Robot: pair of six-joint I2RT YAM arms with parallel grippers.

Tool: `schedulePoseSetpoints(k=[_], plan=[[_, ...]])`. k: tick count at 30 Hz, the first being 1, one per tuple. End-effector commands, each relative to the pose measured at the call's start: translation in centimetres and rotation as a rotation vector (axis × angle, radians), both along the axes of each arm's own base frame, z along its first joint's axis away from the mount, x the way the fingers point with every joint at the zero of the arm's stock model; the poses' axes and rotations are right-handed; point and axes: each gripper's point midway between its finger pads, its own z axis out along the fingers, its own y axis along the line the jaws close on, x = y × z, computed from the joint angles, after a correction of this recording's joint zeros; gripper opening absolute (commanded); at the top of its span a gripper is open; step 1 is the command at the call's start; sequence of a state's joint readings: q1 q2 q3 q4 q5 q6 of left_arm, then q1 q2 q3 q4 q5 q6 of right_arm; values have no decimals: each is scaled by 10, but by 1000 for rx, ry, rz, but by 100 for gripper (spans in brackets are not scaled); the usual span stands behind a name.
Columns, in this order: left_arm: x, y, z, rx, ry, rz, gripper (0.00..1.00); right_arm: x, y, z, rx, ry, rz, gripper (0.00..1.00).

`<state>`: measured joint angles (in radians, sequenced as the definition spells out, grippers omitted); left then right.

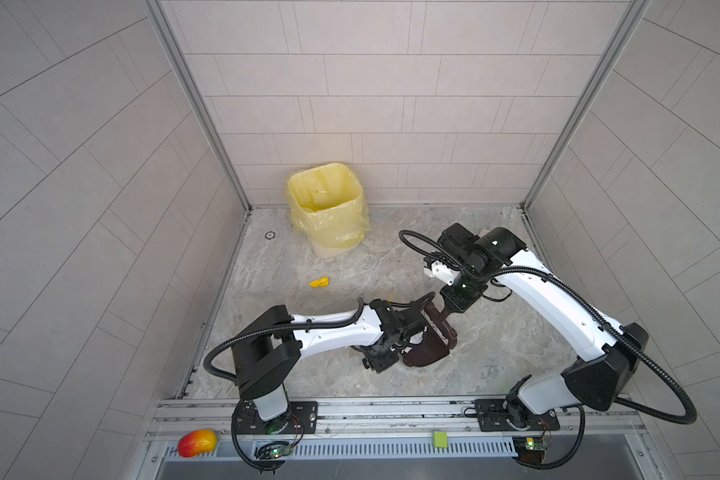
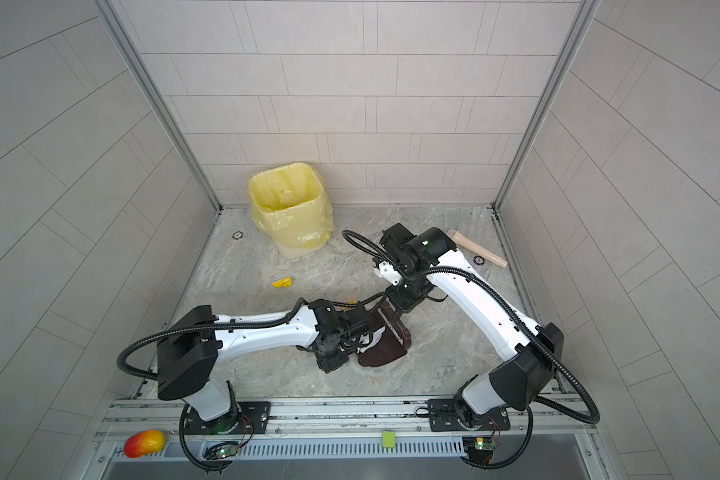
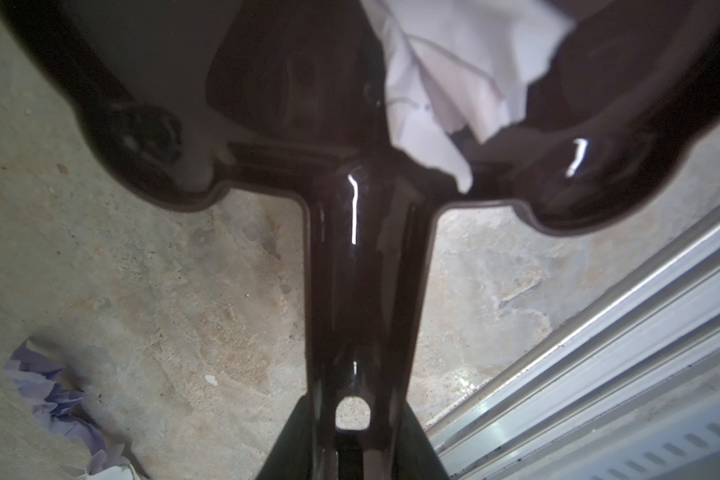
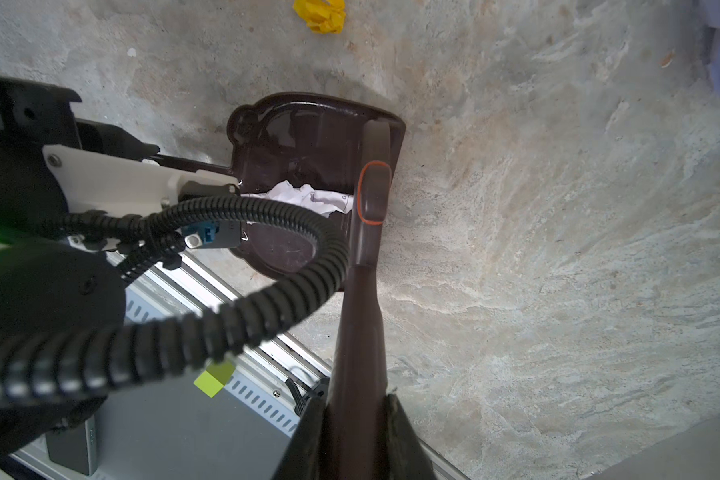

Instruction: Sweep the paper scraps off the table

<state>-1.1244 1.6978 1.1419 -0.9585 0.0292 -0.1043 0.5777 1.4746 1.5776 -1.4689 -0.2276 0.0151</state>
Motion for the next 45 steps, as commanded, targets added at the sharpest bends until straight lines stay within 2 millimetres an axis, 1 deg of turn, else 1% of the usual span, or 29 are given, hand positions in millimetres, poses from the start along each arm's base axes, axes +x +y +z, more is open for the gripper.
schedulePoseSetpoints(k=[1, 3, 6, 10, 13, 15, 19, 24, 33, 36, 45], plan=[[0, 4, 5, -7, -23, 17, 0, -4, -26, 17, -79, -54, -54, 0], [1, 4, 6, -16, -32, 20, 0, 3, -40, 24, -101, -92, -97, 0], [3, 4, 11, -36, -53, 27, 0, 13, -50, 36, -70, -151, -156, 0], [7, 4, 20, -72, -89, 40, 0, 25, -62, 46, -44, -245, -221, 0], [10, 6, 31, -95, -121, 54, 0, 29, -69, 47, -5, -256, -271, 0], [12, 8, 41, -111, -144, 68, 0, 32, -71, 45, 10, -255, -291, 0], [17, 13, 63, -127, -183, 101, 0, 34, -71, 39, 42, -248, -318, 0], [31, 34, 102, -104, -275, 186, 0, 37, -68, 32, 79, -242, -336, 0], [58, 76, 167, -142, -349, 376, 0, 39, -64, 28, 106, -229, -328, 0], [66, 90, 183, -148, -388, 425, 0, 39, -64, 28, 113, -228, -326, 0], [87, 129, 225, -194, -445, 605, 0, 35, -69, 27, 126, -225, -336, 0]])
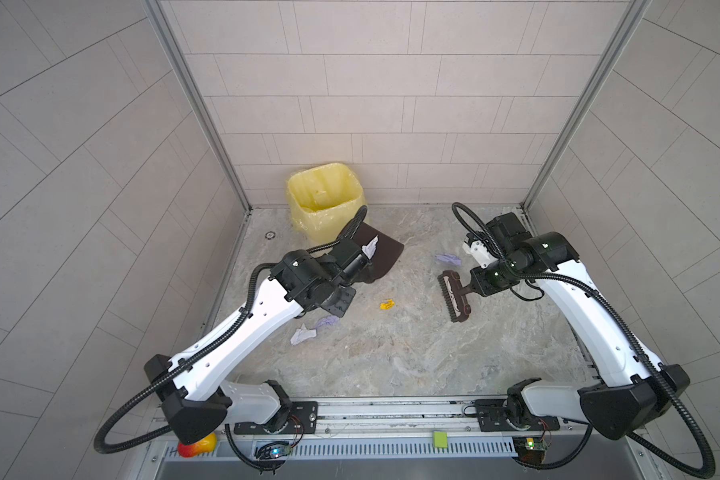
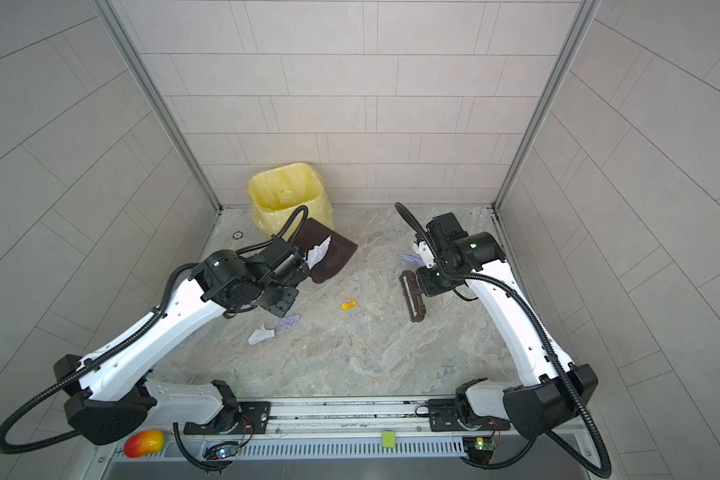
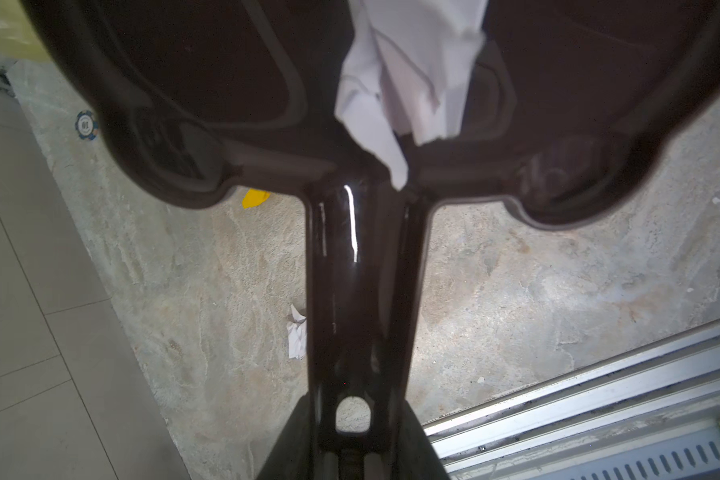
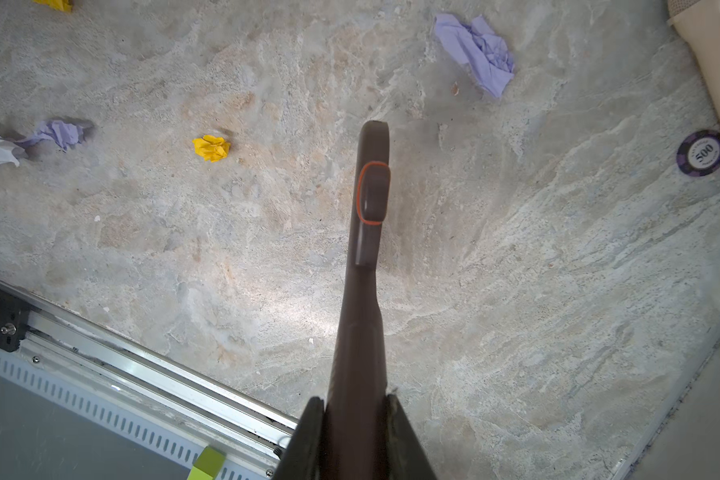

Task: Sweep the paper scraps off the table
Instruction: 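Lift the dustpan with the left gripper and carry it toward the yellow bin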

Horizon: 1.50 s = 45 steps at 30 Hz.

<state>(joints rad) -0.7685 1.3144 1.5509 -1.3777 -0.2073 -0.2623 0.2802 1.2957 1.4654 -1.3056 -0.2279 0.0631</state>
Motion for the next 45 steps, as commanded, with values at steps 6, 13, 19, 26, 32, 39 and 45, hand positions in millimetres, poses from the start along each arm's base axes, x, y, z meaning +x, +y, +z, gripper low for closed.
schedulePoseSetpoints(k=[6, 13, 19, 26, 32, 39, 45], plan=[[9, 50, 30, 19, -16, 166, 0, -5, -3, 7, 28, -27, 6, 0], [22, 82, 40, 22, -26, 273, 0, -7, -4, 10, 41, -26, 9, 0], [38, 111, 44, 46, -39, 363, 0, -6, -3, 10, 46, -23, 20, 0], [68, 131, 62, 16, -99, 453, 0, -6, -3, 7, 55, -12, 30, 0], [100, 144, 71, 7, -122, 504, 0, -8, -2, 7, 66, -10, 33, 0], [132, 157, 67, 110, -111, 514, 0, -15, -2, -2, 79, 12, 28, 0], [155, 159, 66, 192, -118, 495, 0, -18, -1, -5, 96, 28, 18, 0]])
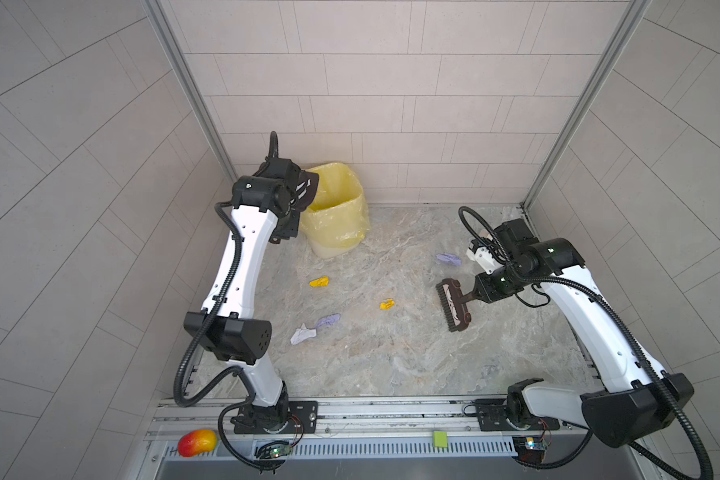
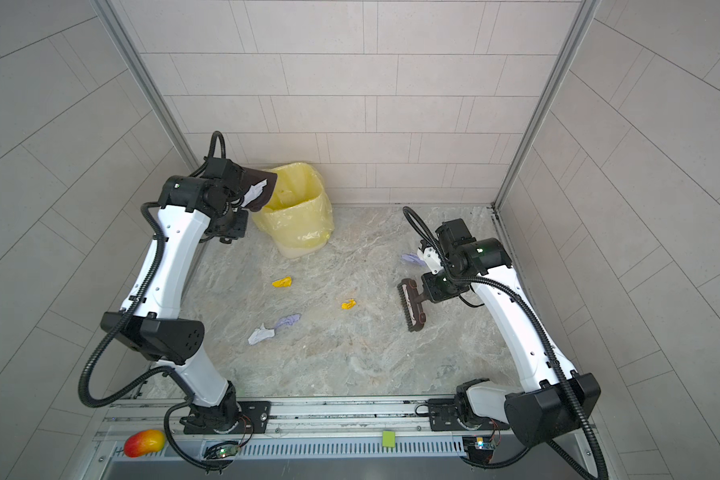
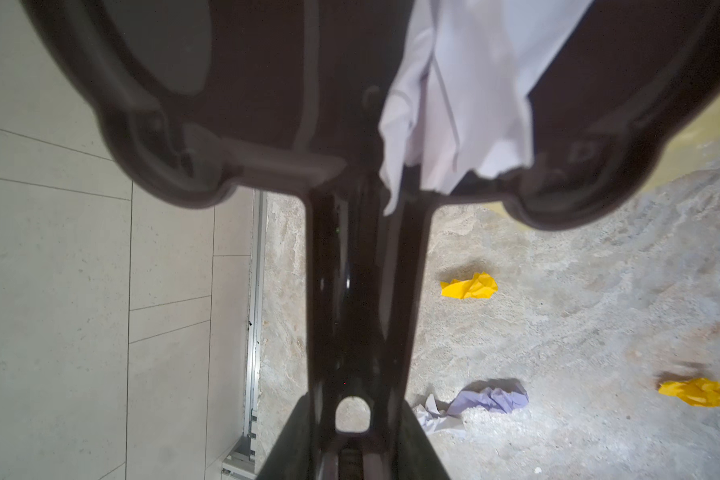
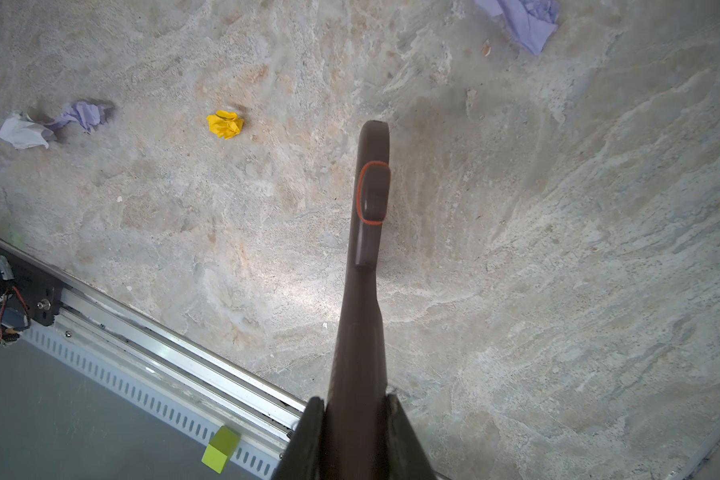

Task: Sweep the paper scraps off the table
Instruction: 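Lift the dustpan with the left gripper and carry it toward the yellow bin, then tip the dustpan over the yellow bin with the left gripper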

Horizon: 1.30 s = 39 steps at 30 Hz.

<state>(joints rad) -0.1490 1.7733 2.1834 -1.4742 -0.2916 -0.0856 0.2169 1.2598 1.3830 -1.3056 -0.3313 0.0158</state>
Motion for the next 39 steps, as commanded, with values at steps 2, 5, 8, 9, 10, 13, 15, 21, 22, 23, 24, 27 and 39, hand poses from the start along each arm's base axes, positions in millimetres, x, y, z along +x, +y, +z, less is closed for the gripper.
schedulePoseSetpoints(k=[2, 5, 8, 9, 10, 13, 15, 21, 22, 23, 24, 27, 39], plan=[[4, 10, 16, 141, -11, -12, 0, -5, 2, 8, 25, -21, 5, 0], [10, 13, 17, 238, 7, -31, 0, -6, 2, 8, 25, -14, 4, 0], [15, 17, 16, 317, 26, -43, 0, -6, 3, 9, 33, -16, 8, 0], [18, 18, 16, 343, 33, -54, 0, -5, 4, 9, 37, -15, 7, 0], [20, 18, 17, 371, 36, -66, 0, -5, 4, 10, 40, -16, 9, 0], [28, 18, 21, 460, 43, -93, 0, -4, 7, 11, 52, -18, 12, 0], [34, 18, 24, 527, 48, -115, 0, -4, 8, 11, 61, -16, 13, 0], [46, 12, 32, 686, 64, -171, 0, -3, 10, 14, 73, -14, 8, 0], [48, 11, 34, 721, 70, -178, 0, -3, 10, 14, 72, -13, 8, 0], [49, 10, 35, 753, 76, -184, 0, -3, 10, 15, 71, -13, 6, 0], [51, 9, 37, 787, 82, -192, 0, -3, 10, 16, 71, -15, 8, 0], [55, 4, 40, 880, 97, -215, 0, -4, 9, 17, 69, -16, 9, 0], [79, -34, 74, 1201, 81, -317, 0, -10, 6, 19, 53, -20, 19, 0]])
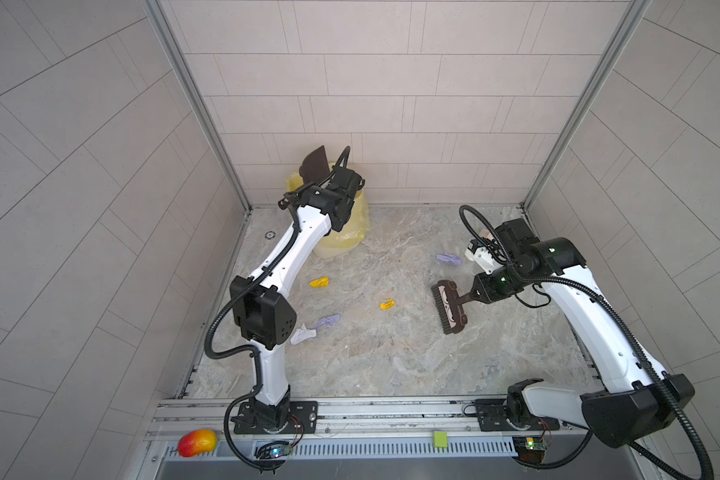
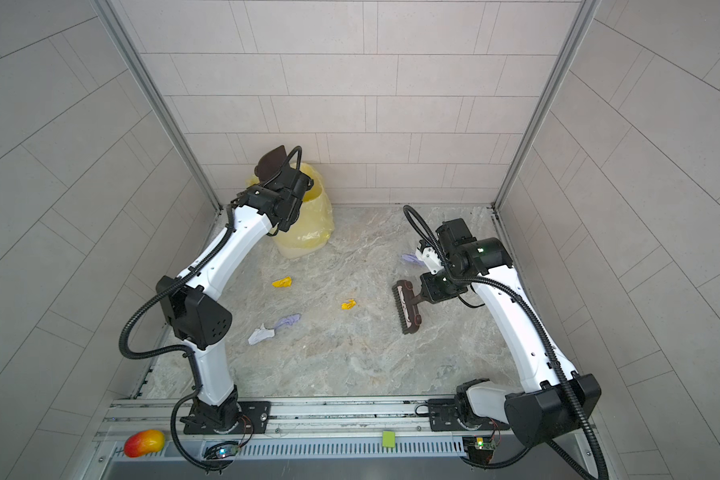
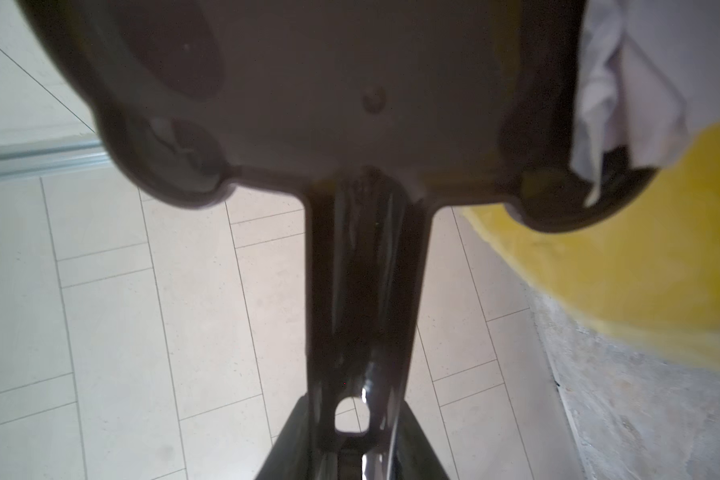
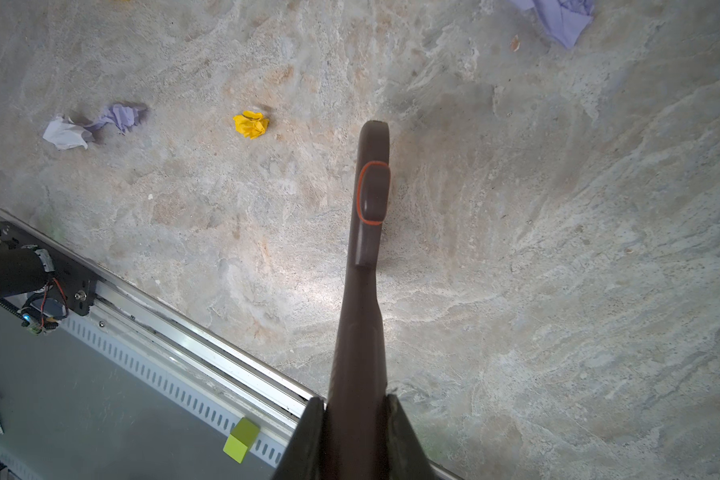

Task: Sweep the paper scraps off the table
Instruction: 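Tip the dustpan over the yellow bin with the left gripper, then lower the dustpan with the left gripper while the right moves the brush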

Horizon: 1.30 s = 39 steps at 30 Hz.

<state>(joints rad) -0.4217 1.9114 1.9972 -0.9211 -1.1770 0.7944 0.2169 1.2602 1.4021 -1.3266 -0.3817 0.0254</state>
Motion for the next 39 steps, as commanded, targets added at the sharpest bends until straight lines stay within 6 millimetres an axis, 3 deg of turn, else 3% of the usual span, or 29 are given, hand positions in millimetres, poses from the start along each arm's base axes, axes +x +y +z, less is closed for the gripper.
schedulePoseSetpoints(k=[1, 15, 24, 28, 31, 39], plan=[[-1, -5, 43, 102, -77, -15, 0, -6, -2, 13, 7, -38, 10, 0], [-19, 6, 55, 123, -107, 8, 0, -6, 0, 16, 22, -56, 12, 0], [-37, 8, 69, -6, -209, 7, 0, 2, -11, 25, -48, -118, 10, 0], [-51, -11, 71, -138, -255, -42, 0, 17, -28, 35, -157, -189, -3, 0], [-64, -34, 62, -301, -249, -90, 0, 32, -38, 44, -226, -242, -10, 0], [-98, -103, -12, -634, -110, -159, 0, 85, -54, 81, -371, -463, -21, 0]])
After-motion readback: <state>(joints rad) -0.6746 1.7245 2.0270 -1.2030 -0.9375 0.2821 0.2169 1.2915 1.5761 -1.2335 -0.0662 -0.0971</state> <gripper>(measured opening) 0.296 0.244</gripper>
